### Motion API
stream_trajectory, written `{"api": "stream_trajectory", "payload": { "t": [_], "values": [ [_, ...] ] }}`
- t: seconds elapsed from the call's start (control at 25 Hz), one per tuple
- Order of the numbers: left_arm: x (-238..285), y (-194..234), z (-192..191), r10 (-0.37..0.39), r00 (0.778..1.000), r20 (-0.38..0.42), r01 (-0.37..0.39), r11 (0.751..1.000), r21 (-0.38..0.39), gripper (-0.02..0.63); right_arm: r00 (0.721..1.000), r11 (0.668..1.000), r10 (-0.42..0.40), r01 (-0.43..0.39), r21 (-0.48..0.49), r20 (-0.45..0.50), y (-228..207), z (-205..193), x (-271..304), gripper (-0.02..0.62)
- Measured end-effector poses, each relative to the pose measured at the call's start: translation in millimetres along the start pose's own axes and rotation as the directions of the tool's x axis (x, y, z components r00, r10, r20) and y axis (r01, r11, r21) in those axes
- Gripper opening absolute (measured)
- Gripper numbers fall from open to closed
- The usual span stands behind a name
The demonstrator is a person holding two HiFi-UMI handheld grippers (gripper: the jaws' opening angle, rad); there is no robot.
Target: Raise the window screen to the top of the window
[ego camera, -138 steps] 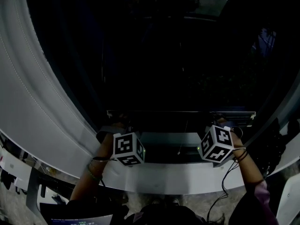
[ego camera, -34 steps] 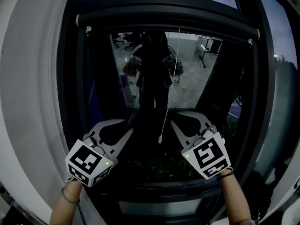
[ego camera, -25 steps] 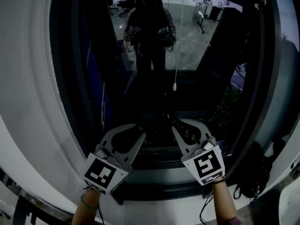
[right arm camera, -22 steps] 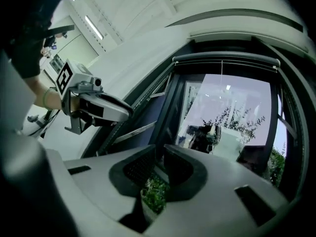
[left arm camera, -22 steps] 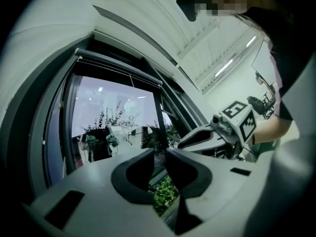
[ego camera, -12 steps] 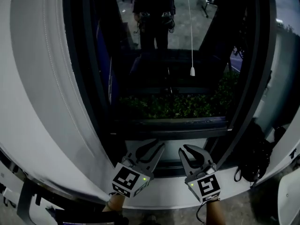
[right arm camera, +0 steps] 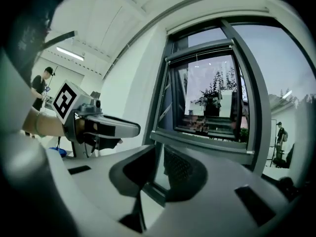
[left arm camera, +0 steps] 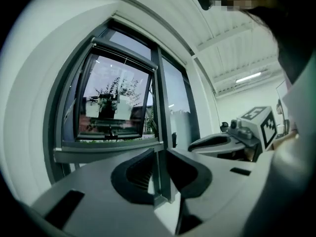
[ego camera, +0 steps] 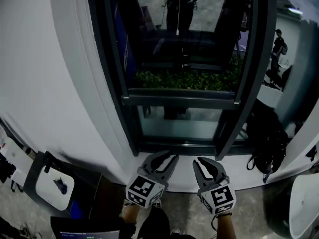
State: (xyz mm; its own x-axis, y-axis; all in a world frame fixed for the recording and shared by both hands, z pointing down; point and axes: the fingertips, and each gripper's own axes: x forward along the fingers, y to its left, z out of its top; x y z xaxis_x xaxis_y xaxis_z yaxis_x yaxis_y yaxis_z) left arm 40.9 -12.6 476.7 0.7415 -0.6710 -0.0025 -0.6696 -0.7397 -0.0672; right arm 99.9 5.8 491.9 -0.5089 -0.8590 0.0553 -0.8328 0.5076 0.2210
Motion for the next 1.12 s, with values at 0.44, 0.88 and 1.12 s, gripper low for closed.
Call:
{"api": "stream_trajectory", "payload": {
  "t": [0.44, 0.88, 1.12],
  "values": [
    [-100, -68, -43, 0.054, 0.994, -0.094, -0.063, 0.994, -0.086, 0.072, 0.997, 0.991, 0.083, -0.082, 0.105, -0.006, 106, -6, -76, 0.055],
    [-235, -63, -51, 0.010, 0.996, -0.094, -0.021, 0.993, -0.118, 0.072, 1.000, 0.982, 0.024, -0.022, 0.186, -0.013, 225, 11, -91, 0.055],
    [-313, -61, -70, -0.038, 0.994, -0.097, 0.021, 0.984, -0.179, 0.071, 0.999, 0.979, -0.013, 0.019, 0.202, -0.030, 302, 25, -101, 0.055]
  ]
}}
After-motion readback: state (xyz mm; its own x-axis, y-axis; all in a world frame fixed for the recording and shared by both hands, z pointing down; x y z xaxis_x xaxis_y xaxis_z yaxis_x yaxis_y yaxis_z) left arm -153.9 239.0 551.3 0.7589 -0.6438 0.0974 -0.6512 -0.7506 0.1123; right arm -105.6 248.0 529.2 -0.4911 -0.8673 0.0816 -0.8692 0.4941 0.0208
